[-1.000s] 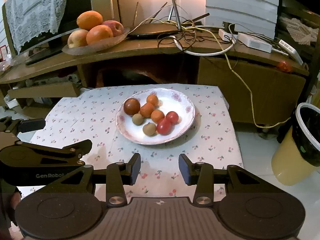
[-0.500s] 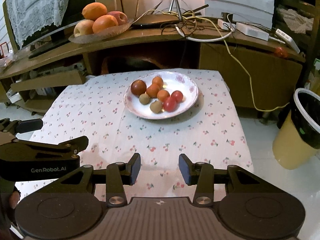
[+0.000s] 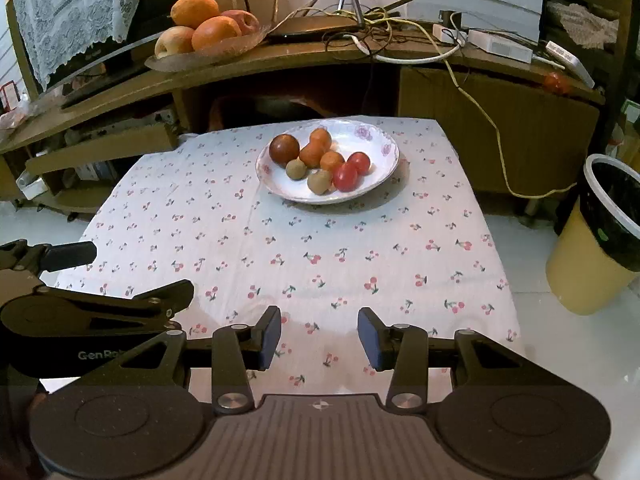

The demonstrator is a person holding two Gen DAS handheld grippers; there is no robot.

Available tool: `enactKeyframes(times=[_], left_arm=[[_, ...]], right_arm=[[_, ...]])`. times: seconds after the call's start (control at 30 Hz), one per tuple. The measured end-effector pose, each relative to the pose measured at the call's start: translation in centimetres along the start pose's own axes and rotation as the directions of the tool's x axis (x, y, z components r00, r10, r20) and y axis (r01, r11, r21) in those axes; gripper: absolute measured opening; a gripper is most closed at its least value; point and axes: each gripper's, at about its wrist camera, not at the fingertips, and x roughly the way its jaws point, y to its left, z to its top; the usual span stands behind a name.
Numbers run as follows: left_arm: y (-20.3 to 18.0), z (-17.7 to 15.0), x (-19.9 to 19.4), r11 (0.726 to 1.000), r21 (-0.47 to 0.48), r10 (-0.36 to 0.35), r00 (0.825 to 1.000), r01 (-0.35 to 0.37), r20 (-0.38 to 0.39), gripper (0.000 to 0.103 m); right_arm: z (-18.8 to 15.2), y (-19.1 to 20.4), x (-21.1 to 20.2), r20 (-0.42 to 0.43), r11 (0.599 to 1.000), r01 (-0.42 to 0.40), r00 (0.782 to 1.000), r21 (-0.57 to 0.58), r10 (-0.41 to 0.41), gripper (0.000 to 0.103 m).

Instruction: Organize fruits

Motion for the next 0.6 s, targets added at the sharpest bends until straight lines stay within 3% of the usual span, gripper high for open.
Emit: enactKeyframes(times=[0.6], left_arm=[[-0.2,-1.5,-1.2,1.000,-0.001,0.006,1.000,-0.006,0.000,0.103]], right_arm=[[-1.4,0.3,-0.6,-0.016,1.000,0.005,1.000,0.017,-0.005,0.043]])
